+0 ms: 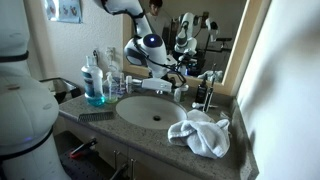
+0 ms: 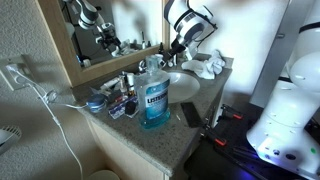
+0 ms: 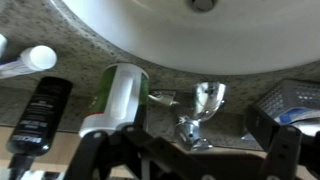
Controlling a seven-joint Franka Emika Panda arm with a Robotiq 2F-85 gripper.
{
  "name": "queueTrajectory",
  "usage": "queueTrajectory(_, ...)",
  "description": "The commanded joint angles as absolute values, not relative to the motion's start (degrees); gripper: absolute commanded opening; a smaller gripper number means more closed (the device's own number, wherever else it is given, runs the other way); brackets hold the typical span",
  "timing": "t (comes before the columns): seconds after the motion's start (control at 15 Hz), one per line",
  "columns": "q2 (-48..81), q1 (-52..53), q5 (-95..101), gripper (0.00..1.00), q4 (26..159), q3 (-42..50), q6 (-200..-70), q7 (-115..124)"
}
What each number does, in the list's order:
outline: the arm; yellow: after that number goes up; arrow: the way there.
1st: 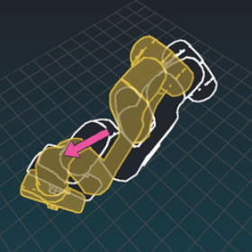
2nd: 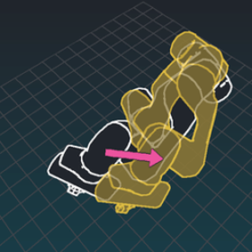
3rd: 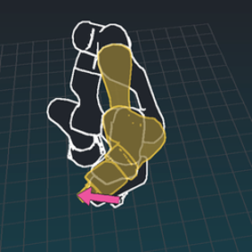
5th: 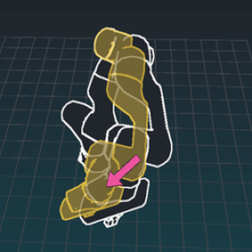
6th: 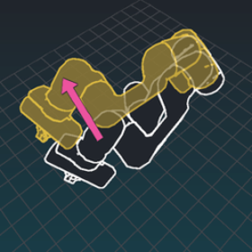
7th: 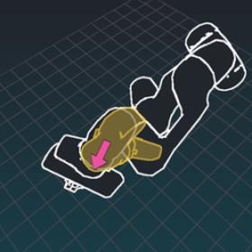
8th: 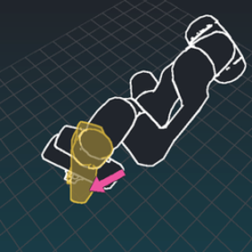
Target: Move the toothbrush from left to right then put the lid on the mouthwash
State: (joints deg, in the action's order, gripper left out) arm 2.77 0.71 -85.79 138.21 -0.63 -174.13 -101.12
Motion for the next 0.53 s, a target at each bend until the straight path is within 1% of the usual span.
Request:
queueTrajectory(0.0, -1.9, 0.6, -69.3, 1.00, 143.7, -0.2, -166.2, -92.9)
queueTrajectory(0.27, -4.6, -0.8, -48.0, 1.00, 143.7, 1.1, -154.8, -84.6)
queueTrajectory(0.47, -8.3, -1.7, -32.1, 1.00, 139.7, 1.9, -145.8, -76.6)
